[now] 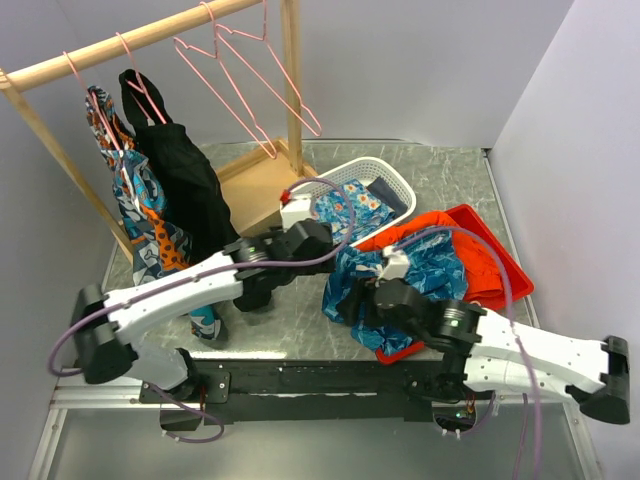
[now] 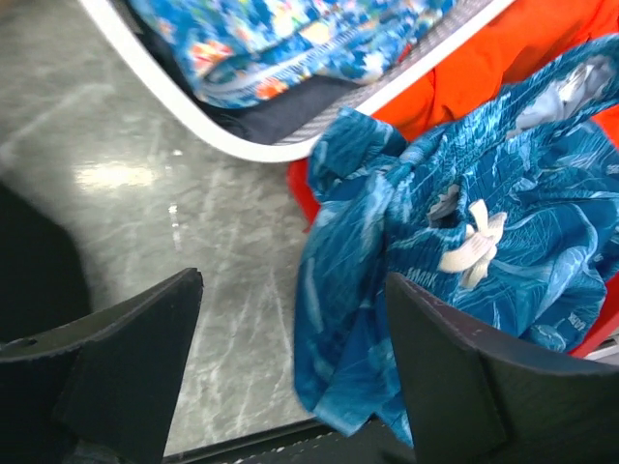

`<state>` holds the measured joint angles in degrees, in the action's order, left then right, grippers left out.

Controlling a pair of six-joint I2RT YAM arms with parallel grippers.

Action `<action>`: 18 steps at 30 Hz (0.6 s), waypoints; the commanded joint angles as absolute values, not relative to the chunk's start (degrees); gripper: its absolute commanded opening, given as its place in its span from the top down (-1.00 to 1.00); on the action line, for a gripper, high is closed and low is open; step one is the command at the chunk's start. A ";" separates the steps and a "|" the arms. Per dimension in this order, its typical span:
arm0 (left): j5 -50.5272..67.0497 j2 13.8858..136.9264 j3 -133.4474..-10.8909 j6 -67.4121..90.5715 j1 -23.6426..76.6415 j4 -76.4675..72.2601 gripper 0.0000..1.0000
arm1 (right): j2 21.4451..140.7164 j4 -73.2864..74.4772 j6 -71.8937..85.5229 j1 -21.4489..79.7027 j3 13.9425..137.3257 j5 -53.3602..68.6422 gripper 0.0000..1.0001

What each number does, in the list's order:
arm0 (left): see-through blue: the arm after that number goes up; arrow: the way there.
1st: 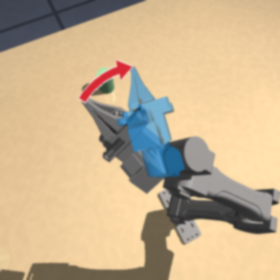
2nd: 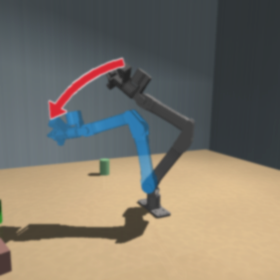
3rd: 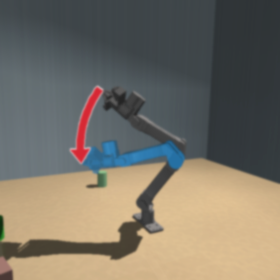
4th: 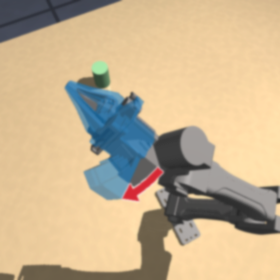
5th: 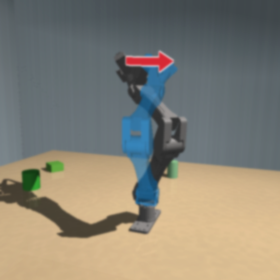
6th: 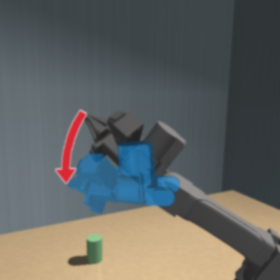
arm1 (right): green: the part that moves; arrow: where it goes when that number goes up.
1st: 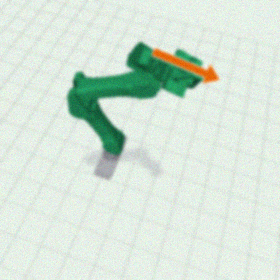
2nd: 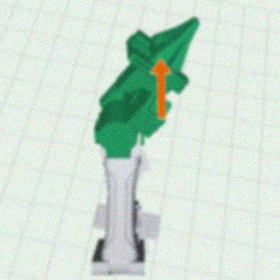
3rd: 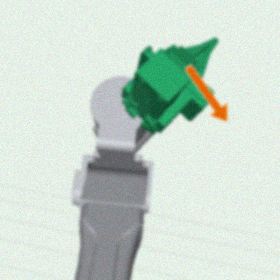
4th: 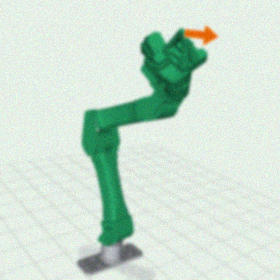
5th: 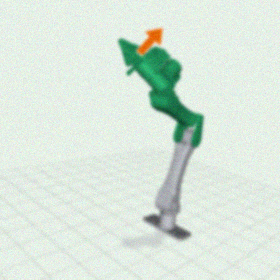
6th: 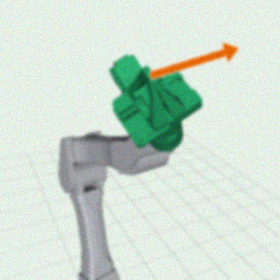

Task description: Place the shorts on the hanger

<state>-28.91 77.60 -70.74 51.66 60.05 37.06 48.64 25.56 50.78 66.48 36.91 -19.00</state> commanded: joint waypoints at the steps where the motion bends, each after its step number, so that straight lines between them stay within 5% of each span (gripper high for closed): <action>1: -25.06 82.43 -75.76 49.75 59.94 34.72 -0.52 | 41.42 37.16 52.90 66.71 42.97 -29.08 -0.56; 7: -24.26 86.13 -78.21 50.19 60.47 33.14 -0.50 | 39.46 48.77 57.23 60.86 45.88 -37.97 -0.52; 18: -31.63 98.50 -94.81 52.64 61.79 44.19 -0.47 | 41.47 38.41 42.19 31.65 45.88 -22.69 -0.50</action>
<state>-27.07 94.59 -87.42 50.96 61.23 38.48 39.22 42.39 47.57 37.26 44.07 -26.37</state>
